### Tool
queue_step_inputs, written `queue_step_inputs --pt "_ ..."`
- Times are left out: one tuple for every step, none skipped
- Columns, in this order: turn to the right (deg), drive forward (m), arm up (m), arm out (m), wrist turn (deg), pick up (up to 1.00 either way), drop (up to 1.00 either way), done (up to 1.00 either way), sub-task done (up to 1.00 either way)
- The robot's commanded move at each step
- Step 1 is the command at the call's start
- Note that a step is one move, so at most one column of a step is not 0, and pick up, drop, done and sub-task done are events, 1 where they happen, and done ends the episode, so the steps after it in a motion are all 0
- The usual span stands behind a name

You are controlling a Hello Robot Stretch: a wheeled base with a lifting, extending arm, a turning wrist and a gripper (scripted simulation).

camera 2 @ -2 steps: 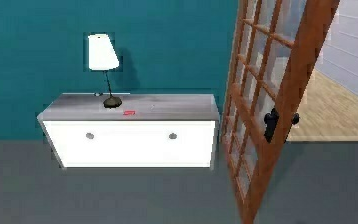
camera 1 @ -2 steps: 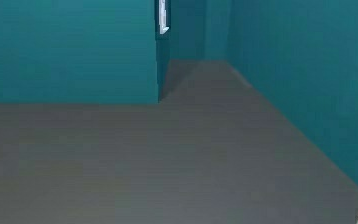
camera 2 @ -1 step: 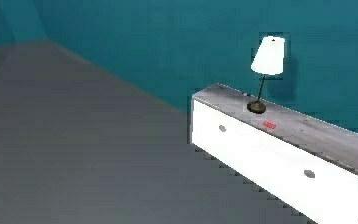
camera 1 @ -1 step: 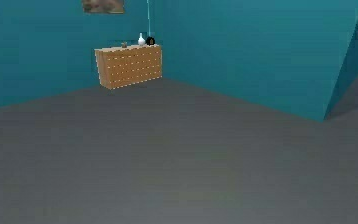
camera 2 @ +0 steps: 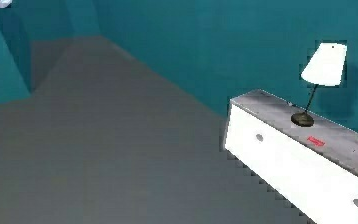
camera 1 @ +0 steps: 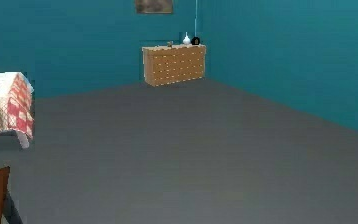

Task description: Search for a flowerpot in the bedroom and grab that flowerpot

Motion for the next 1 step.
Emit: queue_step_inputs --pt "0.0 0.35 0.00 0.00 0.0 0.00 0.00 0.00 0.00"
